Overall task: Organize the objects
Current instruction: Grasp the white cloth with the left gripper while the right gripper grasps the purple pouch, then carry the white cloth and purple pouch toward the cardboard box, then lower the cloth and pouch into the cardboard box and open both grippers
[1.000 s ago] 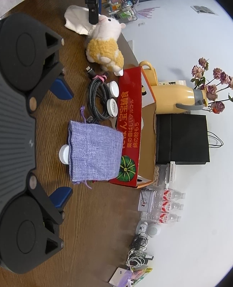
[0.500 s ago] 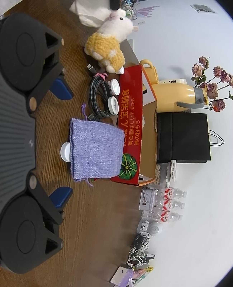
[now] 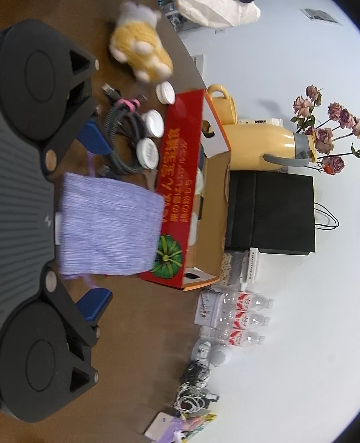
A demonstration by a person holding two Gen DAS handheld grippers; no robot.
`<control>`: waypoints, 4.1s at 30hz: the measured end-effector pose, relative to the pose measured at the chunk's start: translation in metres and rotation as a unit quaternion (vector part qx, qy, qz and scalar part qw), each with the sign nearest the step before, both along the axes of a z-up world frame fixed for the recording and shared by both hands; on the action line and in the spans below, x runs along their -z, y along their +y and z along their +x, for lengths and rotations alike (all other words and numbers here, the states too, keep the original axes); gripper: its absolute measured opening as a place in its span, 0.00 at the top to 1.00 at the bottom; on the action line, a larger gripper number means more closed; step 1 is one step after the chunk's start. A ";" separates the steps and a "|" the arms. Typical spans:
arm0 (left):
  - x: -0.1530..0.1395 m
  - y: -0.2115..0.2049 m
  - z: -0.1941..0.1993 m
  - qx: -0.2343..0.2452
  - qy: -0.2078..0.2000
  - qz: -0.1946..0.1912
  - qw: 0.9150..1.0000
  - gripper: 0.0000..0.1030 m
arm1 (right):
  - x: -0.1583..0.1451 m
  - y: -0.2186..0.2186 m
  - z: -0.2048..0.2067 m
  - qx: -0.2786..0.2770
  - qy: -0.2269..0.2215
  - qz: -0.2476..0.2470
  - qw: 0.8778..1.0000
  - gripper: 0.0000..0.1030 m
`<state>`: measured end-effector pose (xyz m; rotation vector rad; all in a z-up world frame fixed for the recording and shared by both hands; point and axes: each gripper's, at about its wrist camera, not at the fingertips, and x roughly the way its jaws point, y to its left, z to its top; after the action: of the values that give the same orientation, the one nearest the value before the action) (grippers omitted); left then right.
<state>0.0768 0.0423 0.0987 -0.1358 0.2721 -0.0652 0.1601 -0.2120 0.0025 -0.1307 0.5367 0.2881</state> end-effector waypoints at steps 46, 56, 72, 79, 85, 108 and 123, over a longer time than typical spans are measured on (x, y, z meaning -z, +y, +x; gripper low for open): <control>0.022 -0.045 0.106 0.039 0.027 -0.013 0.999 0.92 | -0.041 0.011 0.040 -0.009 -0.070 0.052 0.996 0.81; 0.024 -0.054 0.115 0.052 0.026 -0.013 0.998 0.92 | -0.048 0.014 0.056 -0.039 -0.046 0.076 0.995 0.81; 0.029 -0.051 0.115 0.052 0.038 -0.015 0.998 0.92 | -0.027 0.017 0.055 -0.044 -0.021 0.074 0.996 0.82; 0.007 -0.054 0.140 0.050 0.015 -0.023 0.998 0.92 | -0.060 0.022 0.080 -0.049 -0.052 0.082 0.994 0.83; 0.003 -0.058 0.194 0.024 0.020 -0.038 0.999 0.92 | -0.071 0.032 0.144 -0.034 -0.036 0.099 0.994 0.83; 0.042 -0.066 0.249 -0.069 0.052 0.026 0.996 0.00 | -0.020 0.045 0.206 0.024 0.012 0.032 0.999 0.00; 0.022 -0.068 0.227 -0.062 0.030 0.019 0.997 0.00 | -0.042 0.044 0.185 0.005 -0.014 0.037 0.999 0.00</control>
<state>0.3041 -0.0258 0.0771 -0.1175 0.3242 0.0675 0.3450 -0.1683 0.0444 -0.0598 0.4974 0.2951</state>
